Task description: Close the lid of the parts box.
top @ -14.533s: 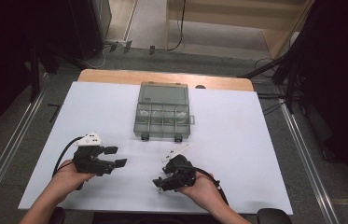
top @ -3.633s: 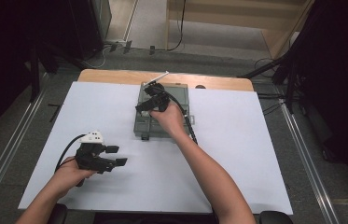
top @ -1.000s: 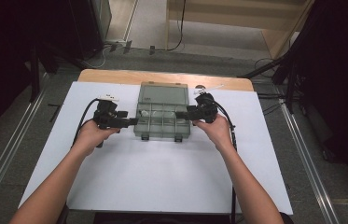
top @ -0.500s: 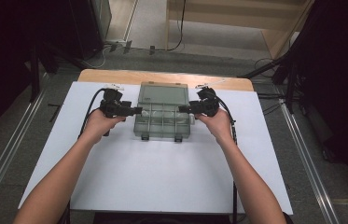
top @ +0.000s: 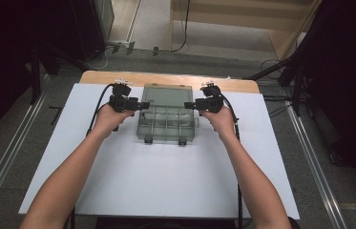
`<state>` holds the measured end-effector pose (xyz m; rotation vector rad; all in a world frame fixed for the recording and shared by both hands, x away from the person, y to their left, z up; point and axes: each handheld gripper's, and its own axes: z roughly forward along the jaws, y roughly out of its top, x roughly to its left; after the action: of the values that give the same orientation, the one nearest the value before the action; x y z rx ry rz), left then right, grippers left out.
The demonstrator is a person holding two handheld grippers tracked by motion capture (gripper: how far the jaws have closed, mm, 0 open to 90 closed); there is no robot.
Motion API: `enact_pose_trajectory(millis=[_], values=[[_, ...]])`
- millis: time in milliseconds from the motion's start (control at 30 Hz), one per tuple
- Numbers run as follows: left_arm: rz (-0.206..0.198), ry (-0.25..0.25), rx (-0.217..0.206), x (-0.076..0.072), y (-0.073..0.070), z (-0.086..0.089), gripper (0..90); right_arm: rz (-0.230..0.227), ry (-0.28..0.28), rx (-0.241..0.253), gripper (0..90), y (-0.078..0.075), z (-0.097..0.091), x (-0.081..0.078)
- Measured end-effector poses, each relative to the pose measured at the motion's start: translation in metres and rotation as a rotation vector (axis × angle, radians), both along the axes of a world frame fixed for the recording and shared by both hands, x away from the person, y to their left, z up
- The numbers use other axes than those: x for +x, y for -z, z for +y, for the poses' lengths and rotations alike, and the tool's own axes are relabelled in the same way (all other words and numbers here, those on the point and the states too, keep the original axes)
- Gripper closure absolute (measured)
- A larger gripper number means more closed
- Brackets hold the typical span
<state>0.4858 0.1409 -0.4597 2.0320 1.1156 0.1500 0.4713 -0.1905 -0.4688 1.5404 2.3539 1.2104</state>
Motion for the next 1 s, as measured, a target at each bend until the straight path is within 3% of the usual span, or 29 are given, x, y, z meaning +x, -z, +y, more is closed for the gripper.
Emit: enact_pose_trajectory(millis=[67, 133, 300, 500, 700, 900, 1000], values=[[-0.001, -0.013, -0.003, 0.005, 0.002, -0.002, 33.9, 0.008, 0.010, -0.002, 34.9, 0.002, 0.001, 0.004], [-0.002, -0.036, -0.032, 0.008, 0.003, -0.002, 34.1, 0.013, 0.024, -0.003, 34.8, 0.004, 0.002, 0.008], [0.011, -0.067, -0.014, 0.018, 0.009, -0.004, 34.1, 0.016, 0.050, -0.028, 34.7, 0.008, 0.005, 0.016], [0.010, -0.111, 0.016, 0.027, 0.016, -0.010, 34.2, 0.040, 0.064, -0.024, 33.9, 0.014, 0.011, 0.023], [0.042, -0.138, 0.030, 0.032, 0.024, -0.015, 34.2, 0.037, 0.094, -0.043, 33.5, 0.016, 0.016, 0.028], [0.059, -0.152, 0.018, 0.035, 0.030, -0.018, 34.3, 0.051, 0.110, -0.055, 32.7, 0.024, 0.018, 0.031], [0.067, -0.162, 0.012, 0.037, 0.033, -0.018, 34.3, 0.059, 0.113, -0.034, 32.3, 0.027, 0.016, 0.033]])
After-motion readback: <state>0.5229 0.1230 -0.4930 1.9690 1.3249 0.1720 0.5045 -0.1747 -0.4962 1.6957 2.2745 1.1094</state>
